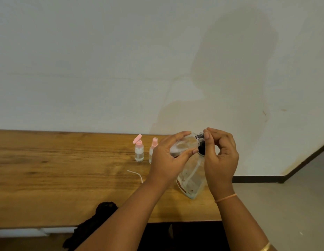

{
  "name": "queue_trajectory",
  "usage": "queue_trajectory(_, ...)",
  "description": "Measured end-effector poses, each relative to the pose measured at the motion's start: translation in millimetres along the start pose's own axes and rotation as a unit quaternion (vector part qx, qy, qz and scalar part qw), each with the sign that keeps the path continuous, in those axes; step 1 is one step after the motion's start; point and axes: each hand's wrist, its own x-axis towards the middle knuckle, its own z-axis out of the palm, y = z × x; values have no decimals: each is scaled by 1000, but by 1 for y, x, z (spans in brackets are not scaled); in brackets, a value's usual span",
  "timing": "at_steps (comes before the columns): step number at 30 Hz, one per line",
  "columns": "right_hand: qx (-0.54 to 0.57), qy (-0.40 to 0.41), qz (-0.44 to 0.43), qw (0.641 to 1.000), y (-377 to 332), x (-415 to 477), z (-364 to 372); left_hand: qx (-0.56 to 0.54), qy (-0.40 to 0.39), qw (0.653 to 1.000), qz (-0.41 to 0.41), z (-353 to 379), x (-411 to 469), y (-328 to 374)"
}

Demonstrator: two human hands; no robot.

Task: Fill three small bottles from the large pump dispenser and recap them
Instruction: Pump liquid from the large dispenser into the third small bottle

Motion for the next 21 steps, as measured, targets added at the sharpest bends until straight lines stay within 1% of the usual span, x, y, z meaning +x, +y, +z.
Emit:
queue_trajectory(7, -17, -35, -7, 999, 14, -2, -6, 14, -5, 1000, -15, 3, -4, -11)
queue_trajectory(10, 6, -19, 18, 1000, 6, -2, -5, 0, -8, 1000, -10, 5, -3, -7)
queue_trajectory(13, 2, 0, 7, 1000, 0, 2, -2, -17, -6, 1000, -4, 4, -1, -4)
queue_trajectory(16, 3, -4, 15, 1000, 0, 1, 0, -11, 5, 1000, -2, 3, 0, -5)
queue_trajectory(21, -17, -21, -11, 1000, 12, -3, -4, -2, -4, 1000, -13, 5, -3, -13)
